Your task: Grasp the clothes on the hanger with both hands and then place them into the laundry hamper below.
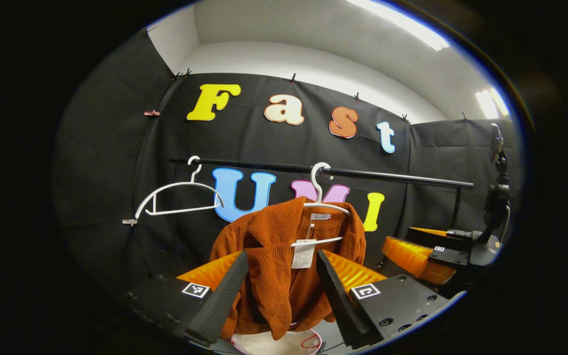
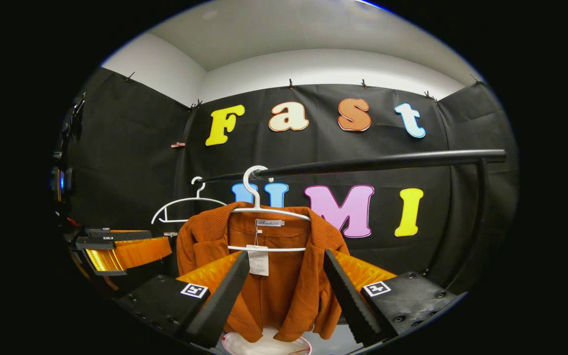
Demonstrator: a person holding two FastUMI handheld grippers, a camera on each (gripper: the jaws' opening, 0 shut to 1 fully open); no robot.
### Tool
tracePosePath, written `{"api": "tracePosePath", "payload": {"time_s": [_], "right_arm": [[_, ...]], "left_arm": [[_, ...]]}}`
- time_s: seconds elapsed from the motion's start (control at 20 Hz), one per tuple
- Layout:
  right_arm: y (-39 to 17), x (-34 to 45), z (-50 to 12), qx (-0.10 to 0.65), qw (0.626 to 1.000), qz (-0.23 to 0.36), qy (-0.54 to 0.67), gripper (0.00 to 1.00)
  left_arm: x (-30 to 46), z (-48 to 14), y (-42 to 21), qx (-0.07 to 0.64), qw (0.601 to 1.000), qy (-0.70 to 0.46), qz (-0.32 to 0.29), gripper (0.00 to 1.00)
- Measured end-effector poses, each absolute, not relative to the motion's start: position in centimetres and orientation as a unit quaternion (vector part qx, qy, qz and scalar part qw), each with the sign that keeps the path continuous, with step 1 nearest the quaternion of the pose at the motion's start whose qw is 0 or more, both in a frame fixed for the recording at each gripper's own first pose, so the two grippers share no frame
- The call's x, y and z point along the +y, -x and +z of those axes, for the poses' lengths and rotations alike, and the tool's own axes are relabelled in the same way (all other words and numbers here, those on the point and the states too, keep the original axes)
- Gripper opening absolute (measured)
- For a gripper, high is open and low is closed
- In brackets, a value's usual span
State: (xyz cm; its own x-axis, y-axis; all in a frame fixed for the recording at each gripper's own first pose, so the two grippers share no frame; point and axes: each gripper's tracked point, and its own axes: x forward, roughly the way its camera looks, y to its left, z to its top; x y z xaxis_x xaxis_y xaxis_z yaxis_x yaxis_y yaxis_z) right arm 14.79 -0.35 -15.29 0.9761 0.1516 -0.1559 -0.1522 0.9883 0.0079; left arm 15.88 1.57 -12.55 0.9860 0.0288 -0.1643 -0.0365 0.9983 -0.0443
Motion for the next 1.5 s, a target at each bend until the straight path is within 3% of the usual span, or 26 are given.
{"api": "tracePosePath", "payload": {"time_s": [0.95,1.5], "right_arm": [[-22.7,-4.1,-32.4,0.215,0.967,0.115,-0.073,0.98],[-26.6,-0.9,-33.7,0.230,0.948,0.177,-0.133,0.98]], "left_arm": [[3.9,-24.1,-23.1,0.174,0.975,0.088,0.104,0.89],[3.3,-25.8,-25.9,0.186,0.970,0.120,0.102,0.89]]}}
